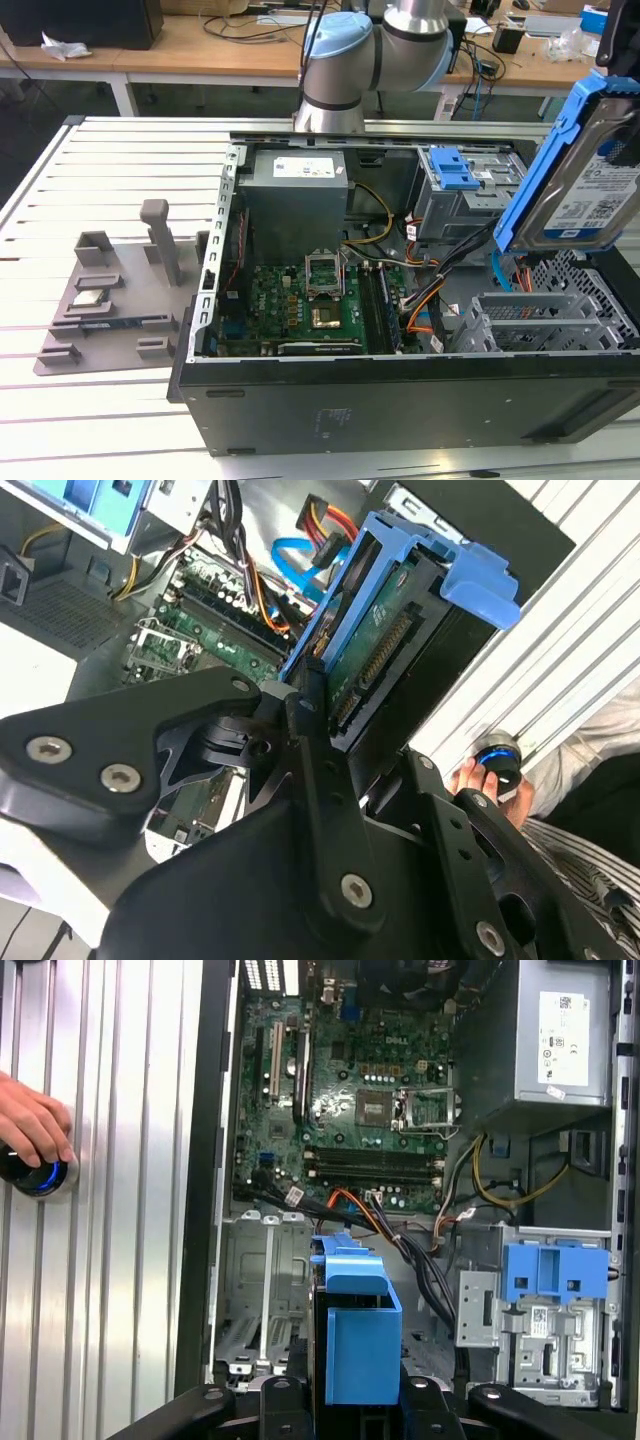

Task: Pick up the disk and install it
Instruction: 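Pick up the disk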

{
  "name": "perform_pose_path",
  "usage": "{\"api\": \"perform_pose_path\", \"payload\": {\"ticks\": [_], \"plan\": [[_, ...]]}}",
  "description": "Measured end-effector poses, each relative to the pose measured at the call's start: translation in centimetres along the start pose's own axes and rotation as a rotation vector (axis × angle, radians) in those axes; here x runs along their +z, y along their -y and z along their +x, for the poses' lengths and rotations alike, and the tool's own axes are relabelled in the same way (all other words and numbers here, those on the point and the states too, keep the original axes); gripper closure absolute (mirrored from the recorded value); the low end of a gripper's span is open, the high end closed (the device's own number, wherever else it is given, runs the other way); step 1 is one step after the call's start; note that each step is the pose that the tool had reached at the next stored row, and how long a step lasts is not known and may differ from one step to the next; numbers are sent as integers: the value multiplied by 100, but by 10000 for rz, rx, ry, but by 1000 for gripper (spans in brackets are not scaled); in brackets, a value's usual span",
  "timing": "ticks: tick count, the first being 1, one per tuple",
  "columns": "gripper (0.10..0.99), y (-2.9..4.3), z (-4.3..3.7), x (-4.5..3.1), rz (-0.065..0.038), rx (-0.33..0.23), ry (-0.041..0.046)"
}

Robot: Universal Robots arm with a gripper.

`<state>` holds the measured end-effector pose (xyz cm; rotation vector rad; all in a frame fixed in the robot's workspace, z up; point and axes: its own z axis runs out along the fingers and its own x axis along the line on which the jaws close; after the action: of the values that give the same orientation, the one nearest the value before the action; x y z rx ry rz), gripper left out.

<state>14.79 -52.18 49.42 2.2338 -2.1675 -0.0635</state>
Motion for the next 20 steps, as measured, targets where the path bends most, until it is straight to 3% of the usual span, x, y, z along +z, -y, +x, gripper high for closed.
{"api": "perform_pose_path", "payload": {"ticks": [2,9,16,20], "plan": [[725,-69,-2,4,0,0,0],[725,-153,7,29,0,1,1],[725,-182,35,80,0,19,1],[725,-181,37,123,7,699,28]]}}
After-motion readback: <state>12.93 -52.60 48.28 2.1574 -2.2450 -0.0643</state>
